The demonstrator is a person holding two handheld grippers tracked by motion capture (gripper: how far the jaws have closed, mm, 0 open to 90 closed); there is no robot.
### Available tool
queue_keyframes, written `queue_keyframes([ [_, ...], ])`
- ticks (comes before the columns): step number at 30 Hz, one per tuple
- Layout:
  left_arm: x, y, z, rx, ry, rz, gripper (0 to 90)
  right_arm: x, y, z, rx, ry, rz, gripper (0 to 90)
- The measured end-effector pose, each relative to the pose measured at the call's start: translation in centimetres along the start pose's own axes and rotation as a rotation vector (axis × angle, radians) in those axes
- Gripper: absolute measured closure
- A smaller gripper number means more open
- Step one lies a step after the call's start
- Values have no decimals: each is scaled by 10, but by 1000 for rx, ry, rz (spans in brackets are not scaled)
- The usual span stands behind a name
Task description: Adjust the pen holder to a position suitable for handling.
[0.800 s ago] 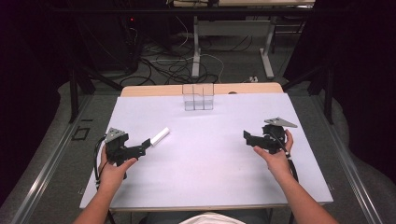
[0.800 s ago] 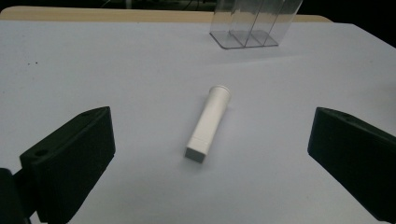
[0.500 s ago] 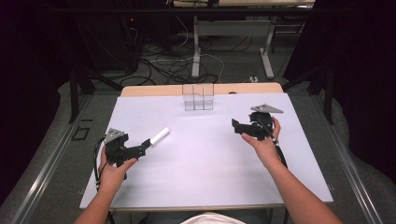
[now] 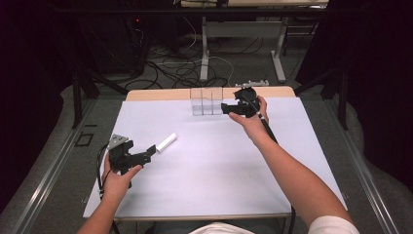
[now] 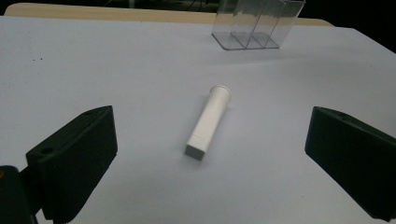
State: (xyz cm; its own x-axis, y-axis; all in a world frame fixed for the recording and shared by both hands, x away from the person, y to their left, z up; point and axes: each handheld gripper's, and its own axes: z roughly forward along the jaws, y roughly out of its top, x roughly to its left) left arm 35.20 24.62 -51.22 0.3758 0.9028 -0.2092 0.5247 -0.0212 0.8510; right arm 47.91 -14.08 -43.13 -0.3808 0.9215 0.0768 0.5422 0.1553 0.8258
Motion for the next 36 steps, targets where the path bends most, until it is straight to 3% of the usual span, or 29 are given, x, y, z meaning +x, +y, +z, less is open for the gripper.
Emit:
queue_keyframes([
  [15, 3, -2, 0, 12, 7, -10, 33, -6, 33, 55, 90, -22, 71, 281],
  [24, 6, -3, 1, 27, 19, -24, 42, -17, 32, 88, 118, -62, 105, 293],
  [36, 4, -3, 0, 29, 25, -21, 45, -34, 27, 110, 127, -81, 149, 343],
])
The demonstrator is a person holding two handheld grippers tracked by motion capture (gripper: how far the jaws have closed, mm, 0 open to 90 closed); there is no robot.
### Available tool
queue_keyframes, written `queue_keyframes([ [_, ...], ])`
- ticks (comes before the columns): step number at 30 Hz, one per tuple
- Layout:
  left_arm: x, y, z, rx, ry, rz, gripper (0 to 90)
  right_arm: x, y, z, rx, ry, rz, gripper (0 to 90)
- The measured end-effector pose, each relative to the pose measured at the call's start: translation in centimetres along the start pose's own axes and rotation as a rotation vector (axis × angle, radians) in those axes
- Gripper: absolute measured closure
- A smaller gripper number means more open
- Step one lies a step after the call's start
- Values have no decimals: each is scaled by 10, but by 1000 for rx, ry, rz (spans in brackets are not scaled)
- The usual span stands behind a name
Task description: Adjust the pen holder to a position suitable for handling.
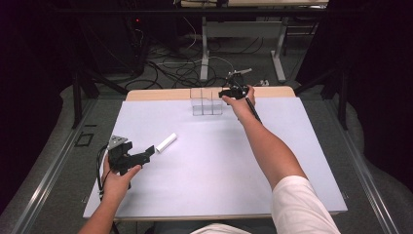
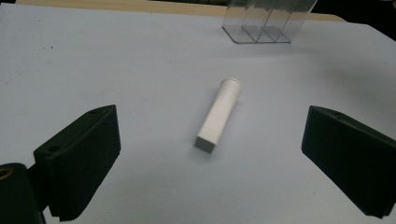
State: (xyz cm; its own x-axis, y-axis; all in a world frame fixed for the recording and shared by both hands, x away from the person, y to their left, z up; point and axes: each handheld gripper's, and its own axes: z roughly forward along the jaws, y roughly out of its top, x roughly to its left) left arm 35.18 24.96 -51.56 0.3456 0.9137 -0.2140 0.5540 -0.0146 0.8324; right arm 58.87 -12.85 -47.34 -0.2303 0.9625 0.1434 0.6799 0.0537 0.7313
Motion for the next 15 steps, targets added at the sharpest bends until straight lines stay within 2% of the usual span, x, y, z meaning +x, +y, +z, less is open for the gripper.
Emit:
queue_keyframes([
  [9, 0, 0, -2, -9, 1, -7, 50, -1, -2, 14, 6, -16, 6, 396],
  [15, 2, -1, -4, -6, 2, -15, 52, 1, -2, 22, -4, -22, 17, 486],
])
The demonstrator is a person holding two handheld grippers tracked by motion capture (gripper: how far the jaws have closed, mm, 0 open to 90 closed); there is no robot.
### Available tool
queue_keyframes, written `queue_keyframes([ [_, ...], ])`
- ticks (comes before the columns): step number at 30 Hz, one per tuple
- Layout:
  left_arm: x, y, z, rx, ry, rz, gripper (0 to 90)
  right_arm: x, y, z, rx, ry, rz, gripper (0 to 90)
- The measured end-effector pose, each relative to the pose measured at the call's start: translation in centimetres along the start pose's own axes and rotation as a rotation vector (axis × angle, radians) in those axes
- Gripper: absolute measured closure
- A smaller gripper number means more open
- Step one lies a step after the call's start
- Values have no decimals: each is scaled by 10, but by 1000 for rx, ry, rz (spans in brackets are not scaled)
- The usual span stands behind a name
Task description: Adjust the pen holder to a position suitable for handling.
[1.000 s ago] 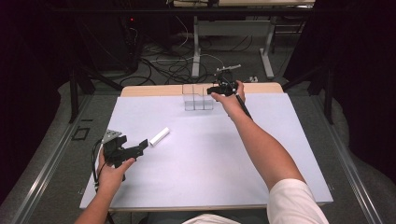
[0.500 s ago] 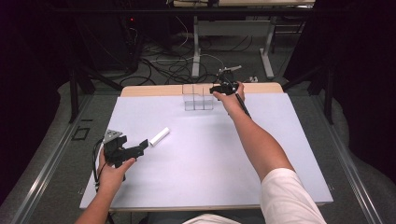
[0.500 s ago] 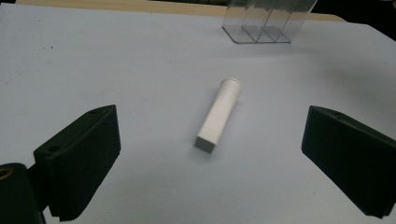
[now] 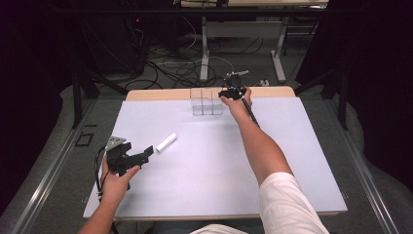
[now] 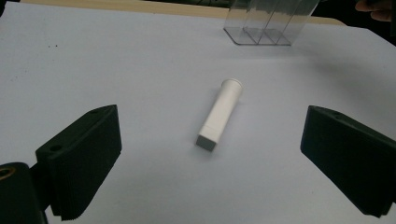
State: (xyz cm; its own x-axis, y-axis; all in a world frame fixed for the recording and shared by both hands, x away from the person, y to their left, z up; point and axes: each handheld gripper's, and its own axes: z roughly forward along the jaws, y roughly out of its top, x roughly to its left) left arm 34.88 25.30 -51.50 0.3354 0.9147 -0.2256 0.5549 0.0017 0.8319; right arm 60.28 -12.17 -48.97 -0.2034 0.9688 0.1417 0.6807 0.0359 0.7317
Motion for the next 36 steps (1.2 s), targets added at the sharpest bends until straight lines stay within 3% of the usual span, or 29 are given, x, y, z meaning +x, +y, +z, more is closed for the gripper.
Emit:
queue_keyframes([
  [3, 1, 0, -1, 0, 2, -2, 53, 1, 0, 2, -3, 0, 11, 515],
  [10, 1, -1, -1, 1, 4, -1, 57, 9, -2, 5, 1, -19, -17, 664],
  [13, 0, -1, 0, 3, 3, -2, 60, 13, -5, 7, 14, -21, -32, 682],
  [25, -2, -1, 0, 6, -13, 6, 65, 18, -5, 10, 37, -28, 21, 780],
  [33, -2, -1, 1, 8, -10, 9, 72, 23, -6, 7, 23, -73, 44, 851],
  [36, -2, -2, 1, 12, -11, 8, 76, 29, -8, 5, 18, -124, -10, 887],
])
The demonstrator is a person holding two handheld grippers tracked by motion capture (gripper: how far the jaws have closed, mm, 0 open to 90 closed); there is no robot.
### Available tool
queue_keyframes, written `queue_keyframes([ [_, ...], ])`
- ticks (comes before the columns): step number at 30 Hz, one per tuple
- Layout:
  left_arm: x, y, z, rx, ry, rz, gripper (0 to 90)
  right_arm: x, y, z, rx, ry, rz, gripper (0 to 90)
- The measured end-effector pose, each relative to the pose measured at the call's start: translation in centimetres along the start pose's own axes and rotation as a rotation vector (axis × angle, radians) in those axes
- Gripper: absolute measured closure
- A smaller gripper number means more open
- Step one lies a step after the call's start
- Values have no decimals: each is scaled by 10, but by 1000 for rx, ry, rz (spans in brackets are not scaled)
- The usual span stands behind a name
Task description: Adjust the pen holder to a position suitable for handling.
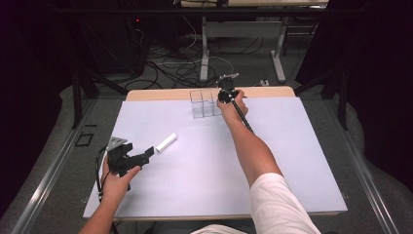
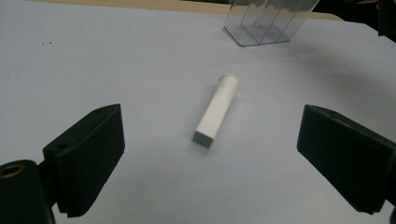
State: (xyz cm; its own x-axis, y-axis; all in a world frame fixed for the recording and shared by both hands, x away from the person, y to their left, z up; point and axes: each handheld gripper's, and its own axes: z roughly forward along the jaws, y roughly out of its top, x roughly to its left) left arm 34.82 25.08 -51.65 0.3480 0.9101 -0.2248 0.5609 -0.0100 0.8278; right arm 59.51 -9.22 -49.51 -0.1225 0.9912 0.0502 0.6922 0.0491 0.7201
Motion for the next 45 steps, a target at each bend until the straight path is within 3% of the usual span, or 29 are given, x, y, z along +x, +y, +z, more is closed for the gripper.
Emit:
queue_keyframes([
  [2, 0, 0, 0, 2, 0, 2, 76, 1, 0, -1, 3, -21, -9, 889],
  [9, 0, 0, 3, 15, -7, 11, 76, -1, -4, -8, 30, -28, -1, 890],
  [18, -1, 0, 6, 12, -24, 2, 77, -14, -27, -35, 57, -8, 2, 888],
  [23, -1, 0, 10, 20, -34, 3, 78, -16, -46, -57, 78, 21, -30, 888],
  [33, -5, 2, 11, 16, -12, 12, 78, -14, -73, -90, 129, 63, -89, 889],
  [45, -7, 2, 11, 21, -4, 21, 78, -17, -86, -108, 179, 103, -76, 877],
])
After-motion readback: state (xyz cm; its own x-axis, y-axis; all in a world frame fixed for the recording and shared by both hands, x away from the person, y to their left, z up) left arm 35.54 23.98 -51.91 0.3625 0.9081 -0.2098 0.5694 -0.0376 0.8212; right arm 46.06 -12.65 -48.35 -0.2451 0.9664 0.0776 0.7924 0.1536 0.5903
